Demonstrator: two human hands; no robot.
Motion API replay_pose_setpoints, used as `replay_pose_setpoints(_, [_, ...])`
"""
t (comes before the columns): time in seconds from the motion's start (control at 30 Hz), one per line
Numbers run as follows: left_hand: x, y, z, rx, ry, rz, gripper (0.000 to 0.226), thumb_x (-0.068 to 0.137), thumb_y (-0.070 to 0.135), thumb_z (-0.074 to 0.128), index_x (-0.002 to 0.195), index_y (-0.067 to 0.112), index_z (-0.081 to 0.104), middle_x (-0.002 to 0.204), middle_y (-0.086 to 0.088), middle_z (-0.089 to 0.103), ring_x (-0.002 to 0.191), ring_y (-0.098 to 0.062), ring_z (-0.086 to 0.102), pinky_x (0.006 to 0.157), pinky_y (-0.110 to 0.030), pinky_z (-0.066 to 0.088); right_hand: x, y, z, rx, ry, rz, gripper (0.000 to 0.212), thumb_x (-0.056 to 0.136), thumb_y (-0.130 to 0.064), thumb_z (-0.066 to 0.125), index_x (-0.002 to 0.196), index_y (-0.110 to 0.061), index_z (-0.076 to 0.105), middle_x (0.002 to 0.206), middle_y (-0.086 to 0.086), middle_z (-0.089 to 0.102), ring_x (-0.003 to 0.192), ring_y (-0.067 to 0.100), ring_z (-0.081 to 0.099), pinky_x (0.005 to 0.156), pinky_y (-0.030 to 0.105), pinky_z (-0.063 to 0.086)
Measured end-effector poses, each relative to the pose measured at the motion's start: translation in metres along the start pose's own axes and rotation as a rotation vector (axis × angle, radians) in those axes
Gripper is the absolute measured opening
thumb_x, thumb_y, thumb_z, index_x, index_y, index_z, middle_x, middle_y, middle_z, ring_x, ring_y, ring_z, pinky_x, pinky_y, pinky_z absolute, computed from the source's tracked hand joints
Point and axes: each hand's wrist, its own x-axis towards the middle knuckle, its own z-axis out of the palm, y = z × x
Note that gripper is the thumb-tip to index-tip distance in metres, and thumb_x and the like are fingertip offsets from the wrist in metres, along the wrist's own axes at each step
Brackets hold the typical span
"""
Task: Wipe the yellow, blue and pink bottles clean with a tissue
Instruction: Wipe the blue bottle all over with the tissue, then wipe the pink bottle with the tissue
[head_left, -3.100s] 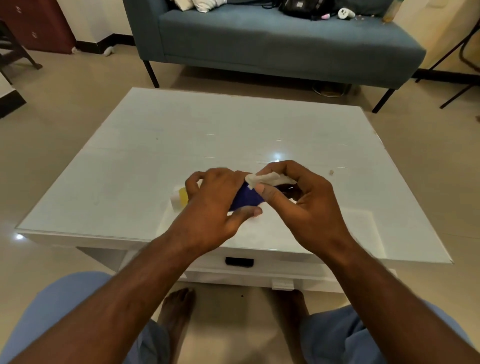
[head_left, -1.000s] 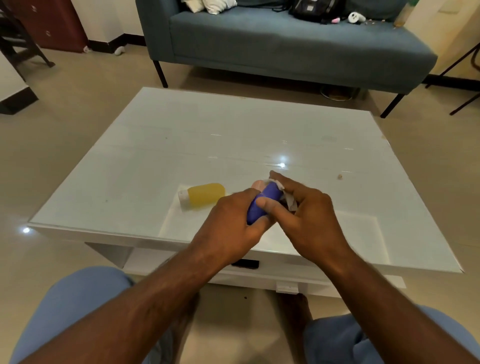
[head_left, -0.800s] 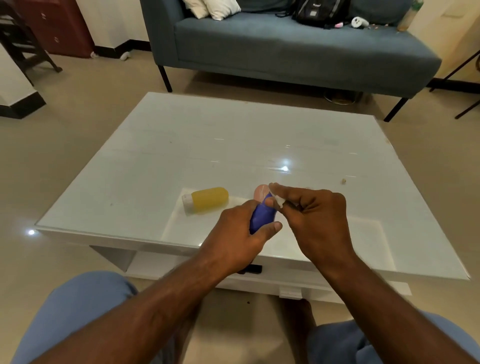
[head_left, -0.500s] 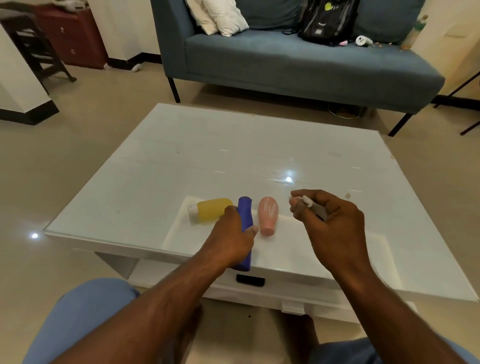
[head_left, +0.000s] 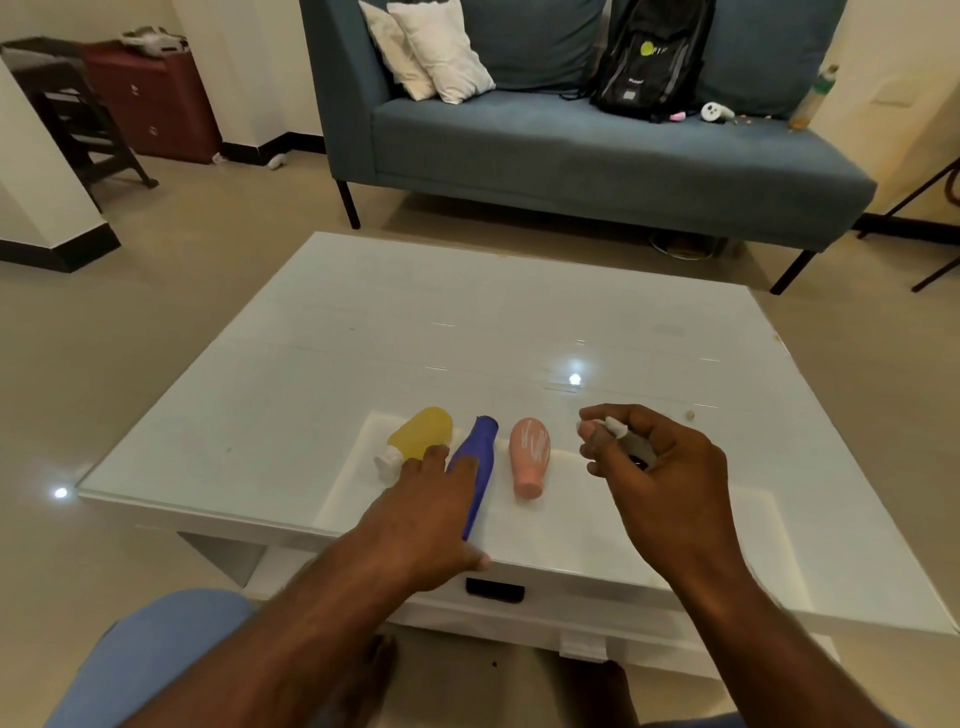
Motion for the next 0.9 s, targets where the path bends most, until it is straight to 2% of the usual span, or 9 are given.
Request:
replay_pose_setpoints(0.07, [-0.005,-0.008,-0.001,0.042,-0.05,0.025,0.091,0.078,0.042,0.077,0.148,0.031,0.02,0.155,0.0,0.023,0.134,-0.021,0.039,0.104,-0.039,0.046,0.0,-0.001,0.001,-0.023,-0.01,0.001,0.014,0.095,-0.031,0.073,0.107,-0.029,0.079,0.099,-0.011,0.078,0.089,0.01,0.076,0.082,0.041,0.065])
replay_pose_setpoints(0.17, [0.003,-0.008,0.002,0.049,0.001,0.05,0.074,0.085,0.024,0.072,0.144,0.028,0.029,0.144,-0.001,0.039,0.118,-0.019,0.052,0.098,-0.036,0.051,0.001,-0.002,0.006,-0.086,-0.058,0.01,0.016,0.095,-0.034,0.071,0.109,-0.03,0.078,0.102,-0.012,0.078,0.094,0.011,0.075,0.086,0.042,0.064])
replay_pose_setpoints(0.27, [0.018,-0.005,0.004,0.075,0.053,0.062,0.063,0.087,0.015,0.068,0.141,0.022,0.035,0.135,-0.005,0.047,0.111,-0.02,0.056,0.094,-0.035,0.052,0.0,-0.004,0.011,-0.173,-0.116,0.026,0.018,0.095,-0.034,0.071,0.112,-0.029,0.077,0.106,-0.01,0.077,0.096,0.01,0.074,0.091,0.04,0.063])
replay_pose_setpoints(0.4, [0.03,-0.001,0.004,0.074,0.099,0.052,0.049,0.091,0.017,0.065,0.134,0.018,0.042,0.126,-0.006,0.053,0.105,-0.021,0.058,0.09,-0.032,0.05,-0.002,-0.004,0.014,-0.306,-0.179,0.028,0.022,0.097,-0.036,0.069,0.116,-0.028,0.077,0.114,-0.009,0.077,0.101,0.008,0.071,0.096,0.035,0.06])
replay_pose_setpoints(0.5, [0.029,0.002,0.003,0.05,0.172,0.043,0.049,0.089,0.025,0.067,0.132,0.021,0.043,0.125,-0.003,0.054,0.105,-0.02,0.056,0.088,-0.033,0.049,-0.003,-0.005,0.011,-0.334,-0.191,0.045,0.02,0.096,-0.034,0.07,0.114,-0.028,0.077,0.112,-0.009,0.077,0.1,0.007,0.07,0.093,0.029,0.057])
replay_pose_setpoints(0.63, [0.026,-0.01,-0.004,0.136,0.311,-0.024,0.073,0.084,0.046,0.069,0.143,0.021,0.033,0.147,-0.006,0.038,0.129,-0.026,0.041,0.1,-0.037,0.042,-0.003,-0.004,0.006,-0.399,-0.226,0.058,0.022,0.098,-0.035,0.068,0.117,-0.029,0.076,0.116,-0.009,0.076,0.097,0.005,0.065,0.089,0.021,0.049])
replay_pose_setpoints(0.77, [0.023,-0.019,-0.008,0.177,0.16,-0.191,0.078,0.084,0.053,0.066,0.143,0.02,0.027,0.159,-0.019,0.014,0.138,-0.036,0.033,0.104,-0.044,0.04,-0.003,-0.005,0.008,-0.458,-0.298,0.088,0.025,0.1,-0.035,0.064,0.123,-0.031,0.073,0.126,-0.008,0.073,0.11,0.012,0.067,0.098,0.025,0.049])
replay_pose_setpoints(0.9, [0.021,-0.016,-0.005,0.123,0.092,-0.166,0.072,0.086,0.049,0.066,0.142,0.02,0.03,0.159,-0.016,0.015,0.137,-0.033,0.035,0.104,-0.042,0.043,-0.005,-0.008,0.014,-0.494,-0.366,0.083,0.025,0.102,-0.031,0.063,0.124,-0.037,0.072,0.132,-0.009,0.07,0.118,0.013,0.065,0.107,0.029,0.05])
